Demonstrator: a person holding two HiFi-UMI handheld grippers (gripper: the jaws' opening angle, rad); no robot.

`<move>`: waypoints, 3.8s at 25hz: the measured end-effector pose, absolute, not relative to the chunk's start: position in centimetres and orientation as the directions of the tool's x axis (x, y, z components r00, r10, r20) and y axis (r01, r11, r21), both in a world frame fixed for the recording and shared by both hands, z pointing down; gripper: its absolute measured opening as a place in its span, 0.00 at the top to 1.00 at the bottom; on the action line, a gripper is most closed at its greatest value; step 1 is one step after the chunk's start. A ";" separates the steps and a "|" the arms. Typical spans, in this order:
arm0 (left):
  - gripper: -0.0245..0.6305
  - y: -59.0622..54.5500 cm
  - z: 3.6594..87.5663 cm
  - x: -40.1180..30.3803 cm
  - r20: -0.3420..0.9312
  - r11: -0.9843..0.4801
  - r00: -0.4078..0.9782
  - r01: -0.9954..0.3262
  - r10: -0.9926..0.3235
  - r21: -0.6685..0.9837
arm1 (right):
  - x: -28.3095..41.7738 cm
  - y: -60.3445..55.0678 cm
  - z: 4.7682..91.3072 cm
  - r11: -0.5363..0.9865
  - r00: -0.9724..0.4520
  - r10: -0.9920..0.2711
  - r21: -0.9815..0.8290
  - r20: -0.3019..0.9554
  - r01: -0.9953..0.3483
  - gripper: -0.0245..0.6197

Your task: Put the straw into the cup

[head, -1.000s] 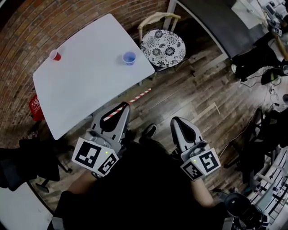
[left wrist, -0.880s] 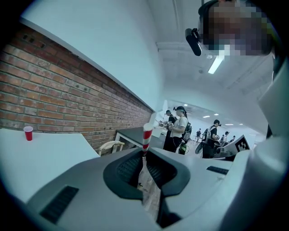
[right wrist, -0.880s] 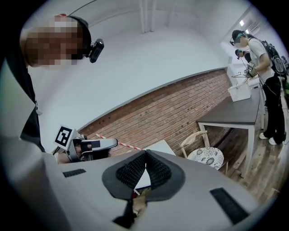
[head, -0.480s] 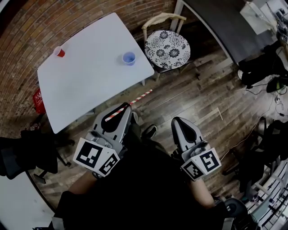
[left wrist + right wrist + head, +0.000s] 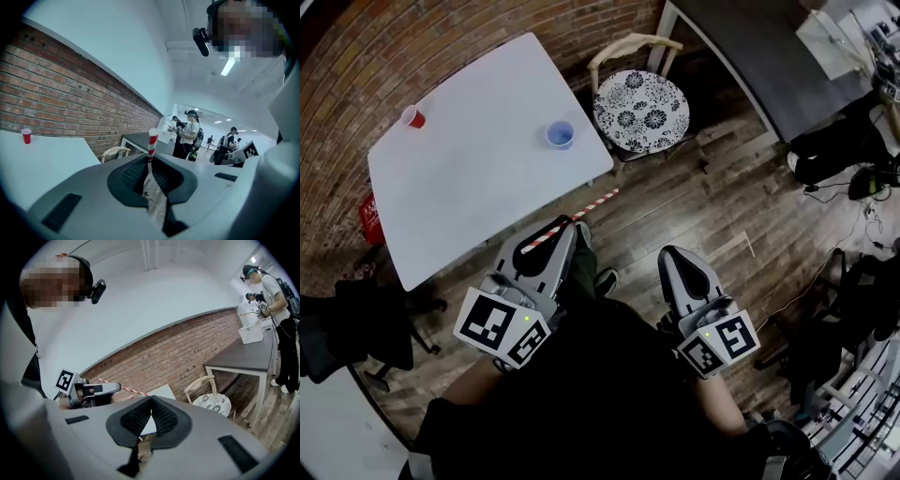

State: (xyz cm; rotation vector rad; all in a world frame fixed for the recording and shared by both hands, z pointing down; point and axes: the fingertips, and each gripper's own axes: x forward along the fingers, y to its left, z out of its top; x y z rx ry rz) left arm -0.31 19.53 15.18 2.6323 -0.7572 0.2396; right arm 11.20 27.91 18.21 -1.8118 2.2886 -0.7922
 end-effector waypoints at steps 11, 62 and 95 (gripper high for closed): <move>0.90 10.3 16.2 2.0 0.266 -0.772 0.847 -0.529 -0.459 0.353 | 13.1 18.9 19.0 0.136 -0.281 -0.919 -0.449 0.275 -0.883 0.92; 0.90 -3.7 23.3 -3.1 0.400 -0.458 0.623 -0.774 -0.672 0.437 | 9.5 -2.1 23.5 0.450 -0.618 -0.684 -0.443 0.388 -0.776 0.92; 0.90 -5.8 29.1 -3.3 0.478 -0.357 0.571 -0.808 -0.667 0.469 | 8.4 -4.0 29.5 0.436 -0.657 -0.599 -0.502 0.457 -0.747 0.92</move>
